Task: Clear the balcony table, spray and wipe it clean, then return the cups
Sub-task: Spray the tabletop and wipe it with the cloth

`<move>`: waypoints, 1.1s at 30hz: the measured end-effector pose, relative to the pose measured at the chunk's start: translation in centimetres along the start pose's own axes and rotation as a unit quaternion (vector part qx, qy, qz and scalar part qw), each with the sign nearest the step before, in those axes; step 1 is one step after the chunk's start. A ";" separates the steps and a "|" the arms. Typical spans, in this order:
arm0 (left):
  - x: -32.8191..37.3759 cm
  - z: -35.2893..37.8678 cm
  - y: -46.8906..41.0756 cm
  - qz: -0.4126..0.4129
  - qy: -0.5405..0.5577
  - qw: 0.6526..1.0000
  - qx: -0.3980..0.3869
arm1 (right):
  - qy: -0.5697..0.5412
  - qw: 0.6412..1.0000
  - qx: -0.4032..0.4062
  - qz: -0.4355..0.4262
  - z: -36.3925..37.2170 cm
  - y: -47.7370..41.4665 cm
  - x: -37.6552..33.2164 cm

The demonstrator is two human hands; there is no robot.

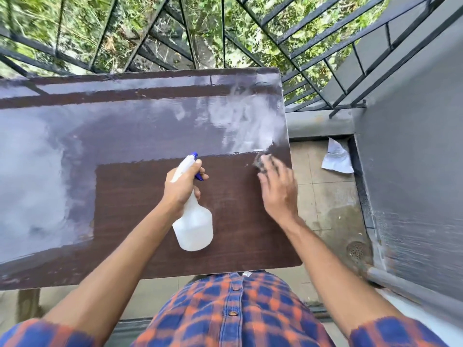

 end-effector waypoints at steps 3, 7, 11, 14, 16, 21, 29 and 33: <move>-0.2 -1.1 0.4 0.006 -0.012 1.000 0.005 | 0.054 0.992 -0.065 -0.097 4.1 3.8 -5.6; 0.0 -2.8 1.0 0.016 -0.020 0.999 0.027 | 0.099 0.981 -0.093 -0.139 7.9 4.4 -8.5; 0.9 -3.7 0.7 0.027 -0.018 0.999 0.039 | 0.110 0.978 -0.089 -0.155 8.5 0.4 -9.8; 1.9 -3.4 0.0 0.028 -0.020 0.999 0.042 | 0.132 0.979 -0.087 -0.128 7.2 -4.2 -8.5; 2.6 -2.9 -0.6 0.026 -0.017 0.999 0.042 | 0.138 0.987 -0.070 -0.047 5.3 -7.1 -4.8; 4.1 -1.2 -2.1 0.030 -0.010 0.999 0.026 | 0.079 0.979 -0.021 0.185 -1.2 -10.2 7.3; 5.6 1.0 -5.3 0.028 -0.040 0.999 0.008 | 0.098 0.993 -0.024 -0.067 2.0 -8.7 -2.9; 6.8 1.2 -6.6 0.043 -0.037 0.998 0.017 | 0.089 0.972 -0.056 -0.208 6.6 -8.1 -8.1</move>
Point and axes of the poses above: each hand's wrist, its own y-axis away from the middle knuckle, its own z-axis out of the palm, x = y × z, the point moved 6 cm from there along -y, towards the middle knuckle, and after that the axes turned 15 degrees about -x, right-handed, at the moved point
